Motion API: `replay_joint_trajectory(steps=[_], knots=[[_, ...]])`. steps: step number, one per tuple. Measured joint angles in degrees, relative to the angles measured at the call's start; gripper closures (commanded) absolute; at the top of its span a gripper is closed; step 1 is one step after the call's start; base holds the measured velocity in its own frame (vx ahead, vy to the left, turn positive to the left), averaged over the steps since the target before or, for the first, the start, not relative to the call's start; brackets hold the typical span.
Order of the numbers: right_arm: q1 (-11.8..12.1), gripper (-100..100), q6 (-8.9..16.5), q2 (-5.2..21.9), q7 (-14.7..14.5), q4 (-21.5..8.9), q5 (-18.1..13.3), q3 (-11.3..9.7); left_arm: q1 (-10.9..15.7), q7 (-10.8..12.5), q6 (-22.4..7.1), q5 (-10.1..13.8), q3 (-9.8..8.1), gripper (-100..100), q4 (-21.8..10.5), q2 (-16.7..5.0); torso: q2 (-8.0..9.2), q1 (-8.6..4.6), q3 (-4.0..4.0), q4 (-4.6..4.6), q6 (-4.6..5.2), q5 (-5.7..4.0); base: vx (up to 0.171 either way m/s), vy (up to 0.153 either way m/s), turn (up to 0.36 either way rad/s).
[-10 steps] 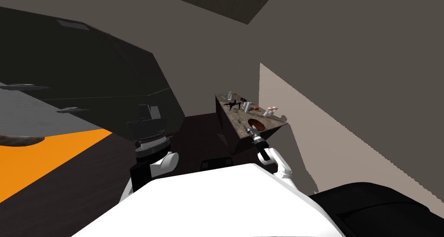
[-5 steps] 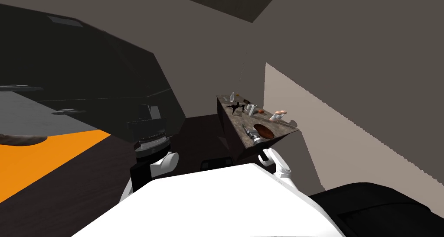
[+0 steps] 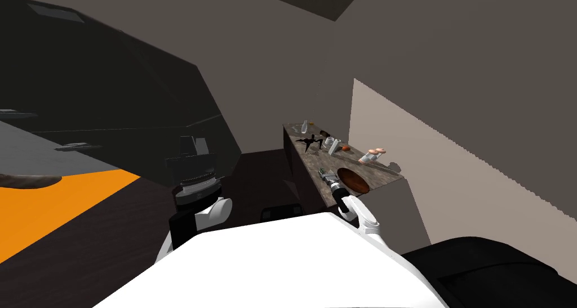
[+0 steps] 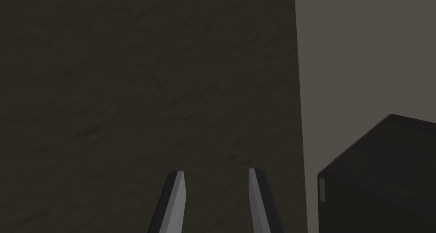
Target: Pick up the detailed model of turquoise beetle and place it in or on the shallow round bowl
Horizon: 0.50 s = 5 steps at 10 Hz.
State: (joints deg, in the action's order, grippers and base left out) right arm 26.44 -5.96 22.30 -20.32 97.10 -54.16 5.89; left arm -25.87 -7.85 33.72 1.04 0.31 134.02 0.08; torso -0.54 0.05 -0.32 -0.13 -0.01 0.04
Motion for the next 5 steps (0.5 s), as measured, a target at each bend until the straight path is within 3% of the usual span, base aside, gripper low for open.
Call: replay_joint_trajectory(steps=[1,2,5], knots=[[0.05,0,0.12,0.04,0.01,-0.13,-0.14,-0.07,0.01,0.0,0.0,0.0,0.0,0,0.0,0.0,0.19,0.0,0.1,0.04,0.0,0.01,0.01,0.001,0.0],[0.04,-100,0.11,0.04,0.01,-0.12,-0.12,-0.07,0.01,0.0,0.0,0.0,0.0,0,0.0,0.0,0.36,-0.01,0.2,0.08,0.01,0.0,-0.012,0.01,0.165],[-2.75,-100,0.65,0.43,0.19,-3.29,0.59,1.44,0.02,0.0,-0.01,0.0,0.0,0,-0.01,0.0,0.59,0.0,0.34,0.13,-0.01,0.01,-0.029,0.005,0.113]])
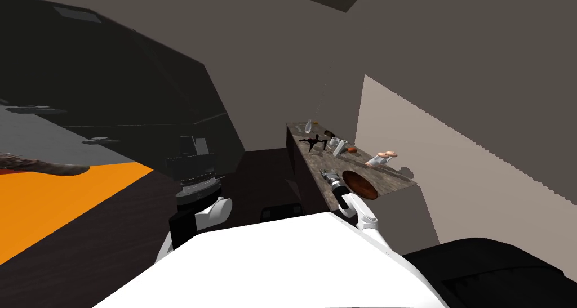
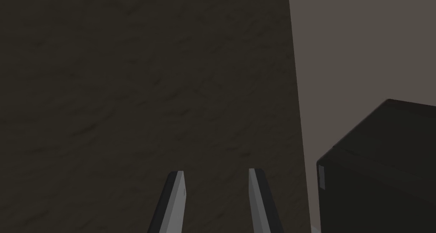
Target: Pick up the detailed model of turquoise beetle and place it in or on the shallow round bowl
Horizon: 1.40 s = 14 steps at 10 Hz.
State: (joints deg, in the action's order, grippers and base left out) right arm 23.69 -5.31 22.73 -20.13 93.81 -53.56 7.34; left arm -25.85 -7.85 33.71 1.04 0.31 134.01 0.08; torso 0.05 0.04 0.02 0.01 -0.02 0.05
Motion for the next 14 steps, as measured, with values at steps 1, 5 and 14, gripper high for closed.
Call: replay_joint_trajectory(steps=[1,5,14], knots=[[-0.1,100,0.06,0.04,0.04,-0.11,0.04,0.07,-0.01,0.0,0.0,0.0,0.0,0,0.0,0.0,-0.03,-0.01,-0.01,-0.01,0.03,0.0,0.0,0.0,0.0],[-0.16,100,0.14,0.06,0.11,-0.02,0.09,0.22,-0.01,0.0,0.0,0.0,0.0,0,0.0,0.0,-0.16,0.03,-0.13,-0.12,-0.05,-0.08,0.0,-0.002,-0.004],[3.06,100,0.15,2.27,2.69,3.2,-2.15,1.51,0.01,0.0,0.0,0.0,0.01,0,0.0,0.01,0.33,0.3,0.1,-0.11,0.01,-0.06,-0.039,0.032,0.011]])
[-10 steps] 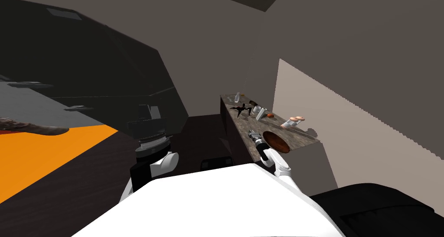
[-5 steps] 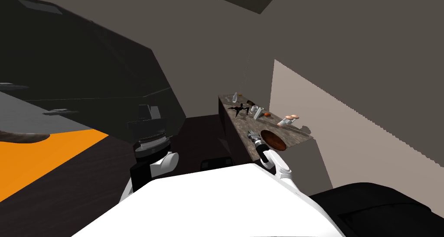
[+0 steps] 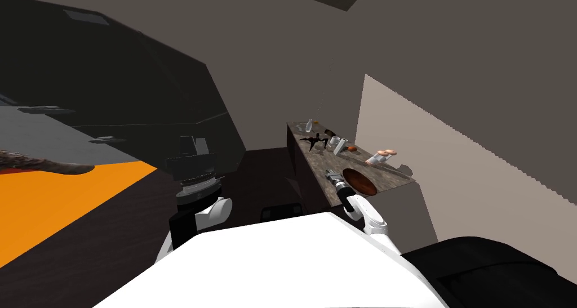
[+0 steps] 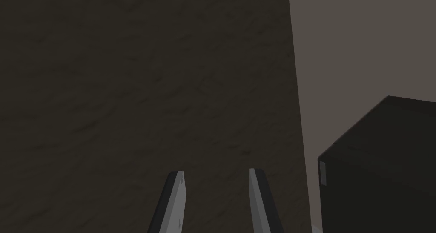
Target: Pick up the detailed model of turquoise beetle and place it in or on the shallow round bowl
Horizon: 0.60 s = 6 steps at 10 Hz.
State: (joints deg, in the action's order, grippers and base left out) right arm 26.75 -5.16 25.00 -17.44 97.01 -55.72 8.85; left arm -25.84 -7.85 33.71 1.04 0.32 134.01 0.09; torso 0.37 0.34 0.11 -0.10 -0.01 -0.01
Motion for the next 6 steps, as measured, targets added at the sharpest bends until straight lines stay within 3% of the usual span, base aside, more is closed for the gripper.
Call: replay_joint_trajectory(steps=[3,6], knots=[[1.07,100,-0.83,0.52,1.41,-0.43,-1.01,2.81,-0.01,0.0,0.0,0.0,-0.01,0,0.0,0.0,-0.11,-0.23,-0.05,-0.01,0.03,-0.03,-0.088,0.04,0.11],[1.55,100,-0.92,3.7,4.49,-1.83,-1.18,5.68,0.0,0.0,0.0,0.0,-0.01,0,0.0,-0.01,-0.01,-0.23,0.0,0.01,0.01,-0.03,-0.115,0.031,0.142]])
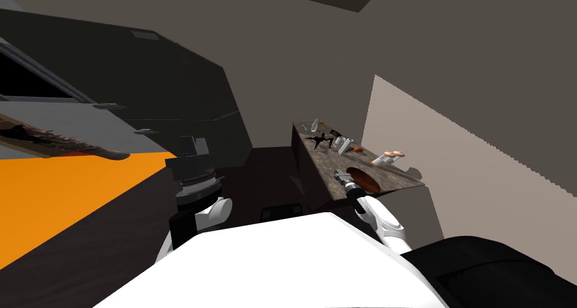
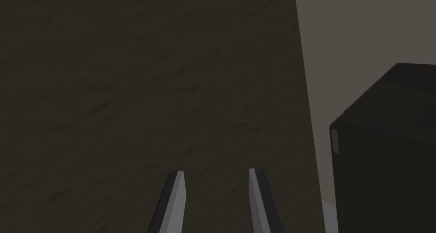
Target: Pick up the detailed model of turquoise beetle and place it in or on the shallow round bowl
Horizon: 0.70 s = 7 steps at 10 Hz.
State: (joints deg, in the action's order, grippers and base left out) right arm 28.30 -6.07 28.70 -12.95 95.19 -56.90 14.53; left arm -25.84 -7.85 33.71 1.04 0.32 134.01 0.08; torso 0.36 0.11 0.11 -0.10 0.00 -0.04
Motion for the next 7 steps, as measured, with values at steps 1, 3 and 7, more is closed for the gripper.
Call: replay_joint_trajectory(steps=[1,3,7], knots=[[0.7,100,0.1,0.71,0.86,0.11,0.03,0.79,0.0,0.0,0.0,0.0,0.0,0,0.0,0.0,0.04,-0.04,0.02,0.01,0.05,0.0,-0.085,0.004,0.077],[2.03,100,-0.88,1.57,1.89,-0.32,0.36,3.07,-0.01,0.0,0.0,0.0,-0.01,0,0.0,-0.01,-0.09,-0.2,-0.04,-0.01,0.04,-0.02,-0.085,-0.017,0.114],[4.49,100,-1.34,6.07,4.75,-1.45,3.28,5.62,-0.01,0.0,0.0,0.0,-0.02,0,0.0,-0.01,-0.05,-0.6,-0.02,0.0,0.06,-0.09,-0.102,-0.094,0.132]])
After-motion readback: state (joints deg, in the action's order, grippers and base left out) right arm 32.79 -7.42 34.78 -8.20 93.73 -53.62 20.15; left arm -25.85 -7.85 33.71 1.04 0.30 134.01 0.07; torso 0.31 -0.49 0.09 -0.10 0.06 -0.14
